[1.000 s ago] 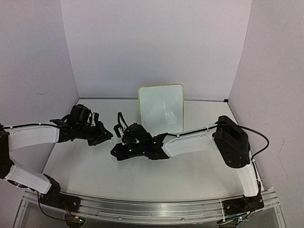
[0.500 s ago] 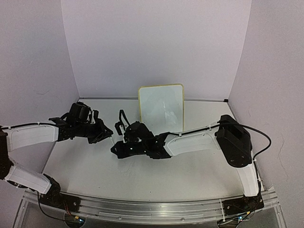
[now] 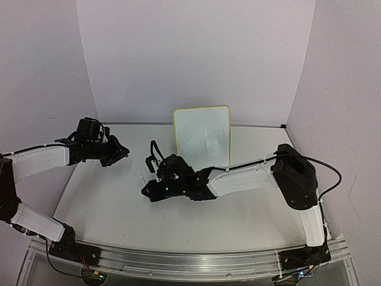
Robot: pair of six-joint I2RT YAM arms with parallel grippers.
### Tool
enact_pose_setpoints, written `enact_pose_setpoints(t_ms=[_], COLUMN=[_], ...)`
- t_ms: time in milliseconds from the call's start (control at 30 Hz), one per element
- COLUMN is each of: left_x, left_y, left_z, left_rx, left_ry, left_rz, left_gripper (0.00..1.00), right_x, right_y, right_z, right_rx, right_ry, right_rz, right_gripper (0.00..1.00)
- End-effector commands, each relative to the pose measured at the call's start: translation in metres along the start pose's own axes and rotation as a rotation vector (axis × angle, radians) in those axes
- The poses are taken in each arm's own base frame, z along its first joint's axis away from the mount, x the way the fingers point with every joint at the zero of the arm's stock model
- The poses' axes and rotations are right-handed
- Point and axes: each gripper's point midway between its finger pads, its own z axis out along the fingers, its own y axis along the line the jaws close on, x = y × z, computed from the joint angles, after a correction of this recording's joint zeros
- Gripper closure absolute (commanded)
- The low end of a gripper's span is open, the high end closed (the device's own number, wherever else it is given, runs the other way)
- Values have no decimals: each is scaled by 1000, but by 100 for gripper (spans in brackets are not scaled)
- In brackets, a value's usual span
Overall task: Write a sentence on the whiteboard
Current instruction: Open the pen cap from the whiteboard marker, then place the pen cap at the center of the board.
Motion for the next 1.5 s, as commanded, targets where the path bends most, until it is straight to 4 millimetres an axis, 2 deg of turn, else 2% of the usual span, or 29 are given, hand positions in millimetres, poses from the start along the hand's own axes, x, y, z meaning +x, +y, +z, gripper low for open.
enact_pose_setpoints(t_ms=[0, 100, 200, 433, 533, 700, 967, 1133, 1200, 1333, 1467], left_x=[-33, -38, -35, 8, 22, 40, 46, 38, 35, 26, 13], left_y=[-9, -1, 17, 87, 106, 123, 124, 122, 120, 93, 38], left_z=[-3, -2, 2, 24, 33, 47, 52, 40, 35, 22, -3], left_rx=[-31, -77, -126, -335, -375, -395, -364, -384, -393, -299, -116], left_ry=[-106, -118, -103, 62, 117, 201, 219, 177, 173, 137, 60], left_rz=[64, 88, 87, 92, 84, 85, 116, 158, 181, 261, 383], left_gripper=[100, 100, 100, 99, 97, 92, 55, 30, 25, 20, 18], right_x=[-3, 0, -2, -14, -18, -21, -26, -33, -38, -41, -41], right_y=[10, 8, 5, -10, -16, -16, -14, -27, -35, -33, -25], right_z=[-14, -18, -27, -59, -69, -77, -100, -113, -119, -133, -148], right_rx=[5, 19, 44, 152, 189, 198, 119, 50, 48, 52, 34], right_ry=[27, 31, 14, -52, -71, -79, -61, -35, -36, -18, 23], right_rz=[-24, -28, -45, -89, -97, -148, -237, -213, -198, -270, -325], right_gripper=[100, 100, 100, 100, 100, 100, 100, 100, 100, 100, 100])
